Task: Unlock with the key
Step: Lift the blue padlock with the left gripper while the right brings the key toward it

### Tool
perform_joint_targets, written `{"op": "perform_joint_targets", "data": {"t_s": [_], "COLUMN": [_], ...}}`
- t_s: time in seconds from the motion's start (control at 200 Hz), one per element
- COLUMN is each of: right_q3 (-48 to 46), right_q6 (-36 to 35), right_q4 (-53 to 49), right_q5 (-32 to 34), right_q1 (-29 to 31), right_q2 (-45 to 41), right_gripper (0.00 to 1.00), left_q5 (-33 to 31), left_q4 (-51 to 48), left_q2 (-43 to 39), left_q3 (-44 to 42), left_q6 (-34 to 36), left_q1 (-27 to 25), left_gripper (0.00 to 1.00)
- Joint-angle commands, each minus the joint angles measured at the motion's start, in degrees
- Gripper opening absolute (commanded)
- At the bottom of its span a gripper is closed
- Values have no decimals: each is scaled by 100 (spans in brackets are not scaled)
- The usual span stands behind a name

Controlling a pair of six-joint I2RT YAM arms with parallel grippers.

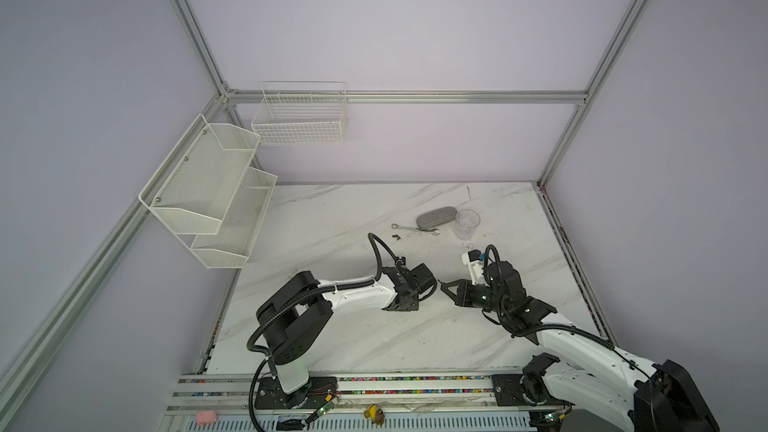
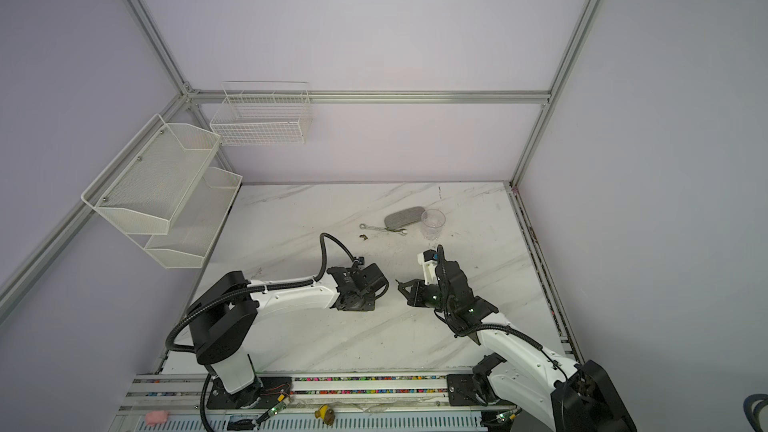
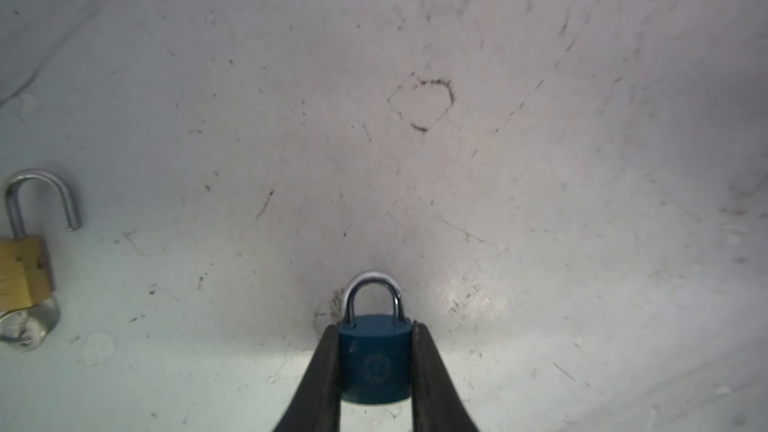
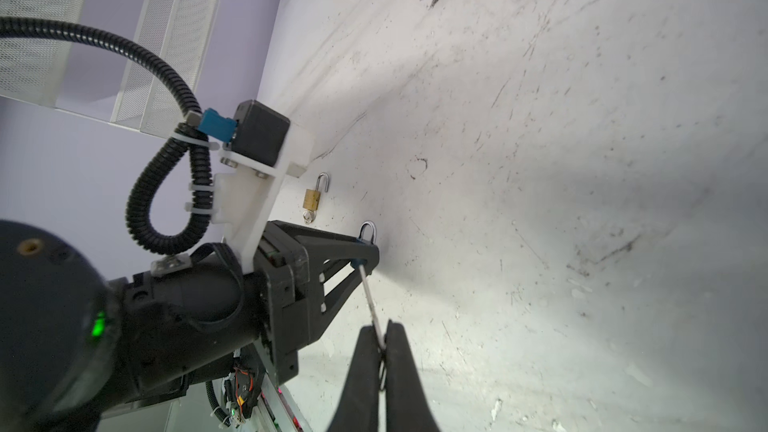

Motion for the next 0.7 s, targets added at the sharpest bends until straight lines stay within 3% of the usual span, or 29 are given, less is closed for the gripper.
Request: {"op": "perform_joint_targets", "data": {"t_s": [0.0,0.335,0.575,0.695], "right_q3": [327,768,916,924], "right_q6": [-257,8,546,772], "right_q4": [-438,-654,-293,94], "right_q5": [233,1037,2360,2714], "right_q1": [-12,321,1586,1957], "right_q2": [-184,-273,-65,171], "right_gripper": [0,0,0,0], "left_q5": [41,87,181,179], "left_q4": [649,2477,3065,3378], "left_q2": [-817,-2189,-2134,-2090], "left_q3": [-447,-1240,-1236,-1324], "left_q6": [-495,-2042,-3138,-3542], "left_q1": [107,284,394,399], "left_gripper": [0,0,0,0]}}
